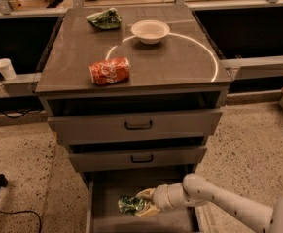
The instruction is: Place green can into bottom drawer
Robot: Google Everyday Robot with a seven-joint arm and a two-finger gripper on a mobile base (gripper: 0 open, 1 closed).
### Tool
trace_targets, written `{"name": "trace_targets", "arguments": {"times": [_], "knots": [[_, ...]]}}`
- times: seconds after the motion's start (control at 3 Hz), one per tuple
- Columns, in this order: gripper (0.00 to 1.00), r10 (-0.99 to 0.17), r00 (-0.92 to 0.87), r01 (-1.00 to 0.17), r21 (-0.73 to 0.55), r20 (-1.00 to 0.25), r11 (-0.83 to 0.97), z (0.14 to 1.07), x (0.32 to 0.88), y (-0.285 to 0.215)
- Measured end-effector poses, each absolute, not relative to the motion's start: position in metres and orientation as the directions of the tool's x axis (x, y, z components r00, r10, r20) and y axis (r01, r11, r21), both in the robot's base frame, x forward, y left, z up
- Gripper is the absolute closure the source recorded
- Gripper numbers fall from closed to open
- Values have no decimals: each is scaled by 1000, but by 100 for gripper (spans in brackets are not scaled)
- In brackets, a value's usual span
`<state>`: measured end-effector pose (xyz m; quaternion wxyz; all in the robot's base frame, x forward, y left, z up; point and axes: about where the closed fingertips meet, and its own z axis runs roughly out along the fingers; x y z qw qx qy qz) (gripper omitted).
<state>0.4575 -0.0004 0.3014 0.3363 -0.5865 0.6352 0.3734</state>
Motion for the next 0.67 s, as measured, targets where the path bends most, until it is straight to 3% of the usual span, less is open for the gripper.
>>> {"name": "trace_targets", "arguments": {"times": [0.67], "knots": [[100, -566, -77, -992, 7, -821, 126, 215, 473, -3]]}}
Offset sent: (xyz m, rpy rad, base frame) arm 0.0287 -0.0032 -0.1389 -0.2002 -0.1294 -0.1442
